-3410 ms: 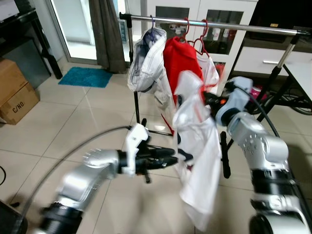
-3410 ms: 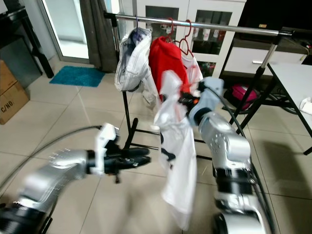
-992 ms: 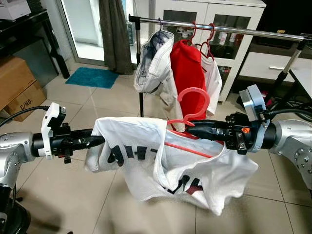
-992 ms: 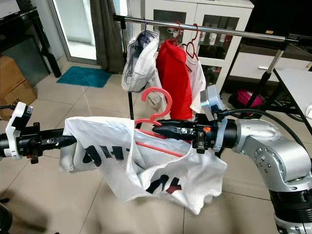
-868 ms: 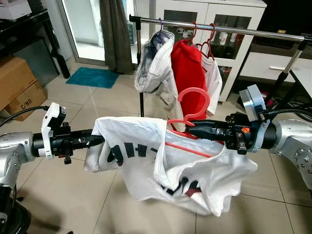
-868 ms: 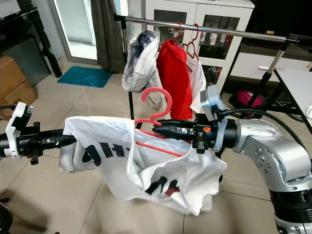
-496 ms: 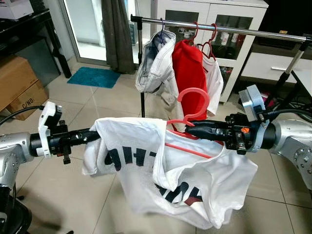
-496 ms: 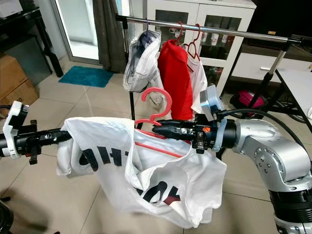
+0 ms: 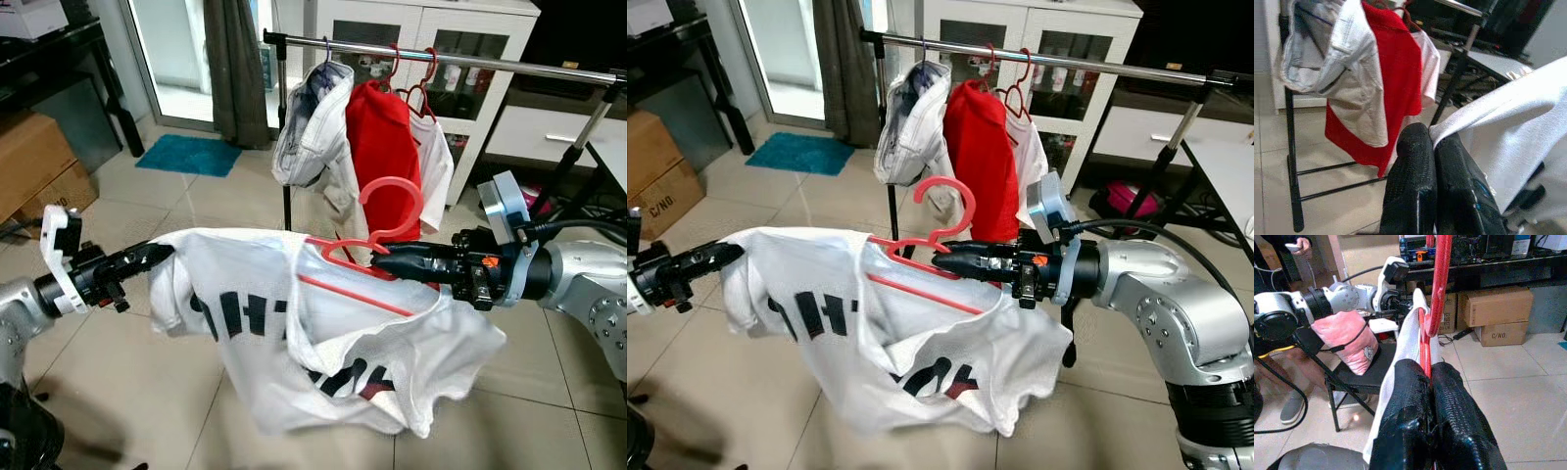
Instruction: Hang hanger
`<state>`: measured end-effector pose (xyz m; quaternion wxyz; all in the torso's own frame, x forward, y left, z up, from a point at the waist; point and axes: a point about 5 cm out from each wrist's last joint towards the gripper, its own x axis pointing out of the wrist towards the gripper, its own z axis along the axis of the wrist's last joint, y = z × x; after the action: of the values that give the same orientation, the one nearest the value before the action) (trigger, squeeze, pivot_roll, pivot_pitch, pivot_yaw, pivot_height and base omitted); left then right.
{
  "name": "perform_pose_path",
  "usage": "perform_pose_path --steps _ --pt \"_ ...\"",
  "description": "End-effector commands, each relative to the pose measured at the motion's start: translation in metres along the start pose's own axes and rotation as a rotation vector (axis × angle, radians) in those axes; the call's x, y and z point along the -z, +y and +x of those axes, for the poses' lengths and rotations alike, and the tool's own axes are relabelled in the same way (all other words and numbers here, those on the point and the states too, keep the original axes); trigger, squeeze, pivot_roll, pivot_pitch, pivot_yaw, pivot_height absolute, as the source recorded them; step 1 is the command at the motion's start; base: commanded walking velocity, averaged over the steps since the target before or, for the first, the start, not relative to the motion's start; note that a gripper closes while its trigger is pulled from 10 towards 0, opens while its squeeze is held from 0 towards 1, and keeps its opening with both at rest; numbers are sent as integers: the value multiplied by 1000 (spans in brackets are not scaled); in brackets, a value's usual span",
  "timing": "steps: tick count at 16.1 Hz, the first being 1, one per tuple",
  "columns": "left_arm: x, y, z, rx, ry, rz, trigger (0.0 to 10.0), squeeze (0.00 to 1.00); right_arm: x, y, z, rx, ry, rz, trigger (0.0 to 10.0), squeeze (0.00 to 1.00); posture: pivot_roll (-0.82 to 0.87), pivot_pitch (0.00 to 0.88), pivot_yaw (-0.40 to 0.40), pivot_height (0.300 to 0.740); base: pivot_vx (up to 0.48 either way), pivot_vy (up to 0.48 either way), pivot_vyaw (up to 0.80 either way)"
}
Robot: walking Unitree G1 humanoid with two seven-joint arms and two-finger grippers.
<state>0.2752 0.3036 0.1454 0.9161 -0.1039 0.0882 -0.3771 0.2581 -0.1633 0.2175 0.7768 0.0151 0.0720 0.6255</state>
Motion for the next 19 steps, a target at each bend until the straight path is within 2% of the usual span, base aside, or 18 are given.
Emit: perform_pose_path --steps 1,3,7,9,10,11,12,14,19 --pt "-1 4 -5 -51 -29 -1 0 0 -5 -1 -4 13 -14 -22 10000 0 -112 0 4 740 0 0 0" --pt "-1 12 -6 -146 -54 0 0 0 -5 -2 -4 14 -14 -24 10000 0 -112 0 5 740 0 0 0" --pt "3 27 -12 -335 -38 24 0 0 -5 -4 -4 22 -13 -25 10000 0 -111 0 5 740 0 0 0" --pt "5 28 -11 -356 -22 32 0 0 -5 -5 -5 33 -9 -27 10000 0 -111 0 4 740 0 0 0" --pt "5 25 -7 -332 -28 34 0 0 -4 -6 -4 43 -5 -26 10000 0 -108 0 1 740 0 0 0" --pt "2 19 -2 -268 -41 36 10000 0 -3 -7 -3 44 -10 -9 10000 0 -101 0 -9 740 0 0 0" --pt "1 19 -1 -262 -33 54 10000 1000 -2 -7 -2 40 -15 9 10000 0 -94 0 -16 740 0 0 0" --pt "4 16 -3 -270 -4 70 10000 1000 3 -8 -2 45 -12 36 10000 0 -86 0 -22 740 0 0 0" --pt "11 15 -15 -319 -17 58 10000 1000 13 -9 -8 98 -23 70 10000 0 -79 0 -5 740 0 0 0"
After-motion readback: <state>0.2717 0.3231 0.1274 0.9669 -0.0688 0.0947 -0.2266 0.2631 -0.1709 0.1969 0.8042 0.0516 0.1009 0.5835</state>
